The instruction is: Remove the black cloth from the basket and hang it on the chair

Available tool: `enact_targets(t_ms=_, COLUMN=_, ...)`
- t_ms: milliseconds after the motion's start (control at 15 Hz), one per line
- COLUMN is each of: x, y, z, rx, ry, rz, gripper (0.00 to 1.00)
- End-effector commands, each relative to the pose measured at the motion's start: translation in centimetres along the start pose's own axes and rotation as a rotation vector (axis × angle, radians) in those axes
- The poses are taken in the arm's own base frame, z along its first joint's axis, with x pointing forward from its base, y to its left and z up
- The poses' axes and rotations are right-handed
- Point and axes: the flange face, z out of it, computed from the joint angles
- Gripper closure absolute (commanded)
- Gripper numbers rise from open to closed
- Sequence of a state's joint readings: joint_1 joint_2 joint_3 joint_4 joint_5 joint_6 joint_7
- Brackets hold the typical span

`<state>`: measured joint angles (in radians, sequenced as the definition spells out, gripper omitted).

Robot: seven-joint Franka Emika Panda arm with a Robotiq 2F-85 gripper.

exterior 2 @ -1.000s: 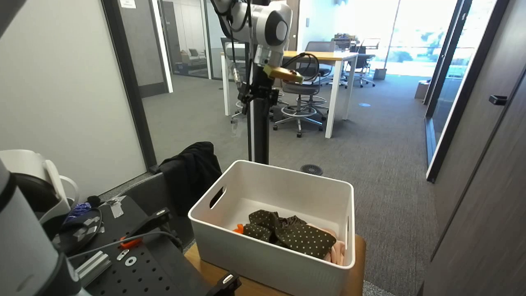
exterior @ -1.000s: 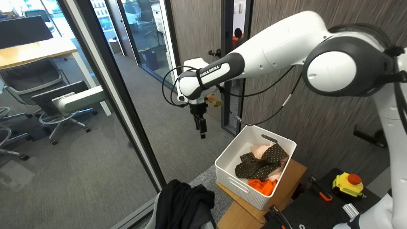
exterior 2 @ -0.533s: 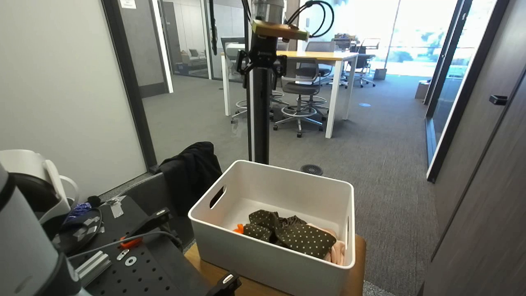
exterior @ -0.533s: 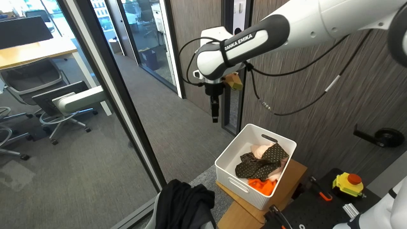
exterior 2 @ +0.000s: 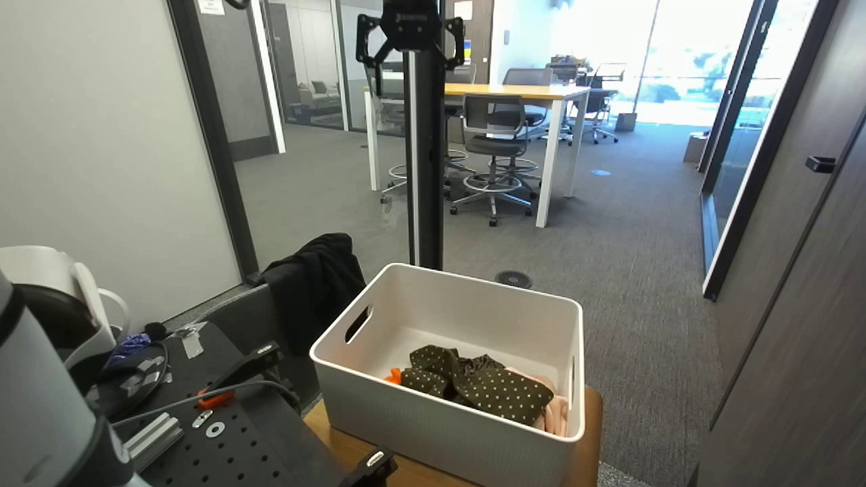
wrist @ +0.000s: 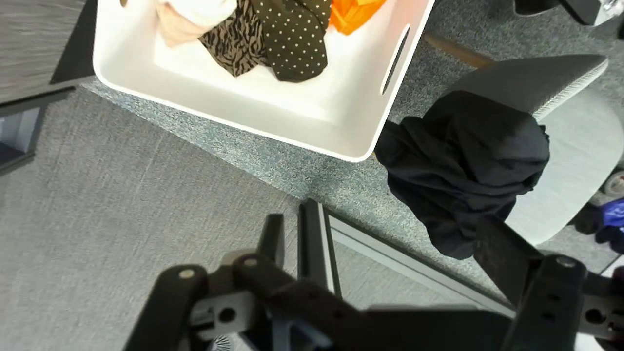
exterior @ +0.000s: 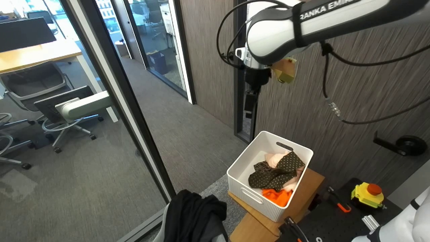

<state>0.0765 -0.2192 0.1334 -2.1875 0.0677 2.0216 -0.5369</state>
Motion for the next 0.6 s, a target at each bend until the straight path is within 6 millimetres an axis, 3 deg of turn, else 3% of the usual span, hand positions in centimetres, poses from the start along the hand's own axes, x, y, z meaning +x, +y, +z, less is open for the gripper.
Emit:
enact_targets(t_ms=0, x=-5.5, y=-4.1, z=-4.6, rx=-0.058, ry=0.035, rz=0.132, gripper=0.00)
enact_targets(t_ms=267, x=-9.6, y=-7.2, z=-8.0, rx=-0.068, ry=-0.002, rz=0.212, gripper=0.00)
enact_targets(t_ms=533, x=-11.5, y=-7.4, z=-8.7, rx=-0.011, ry=-0.046, rz=0.215, gripper=0.00)
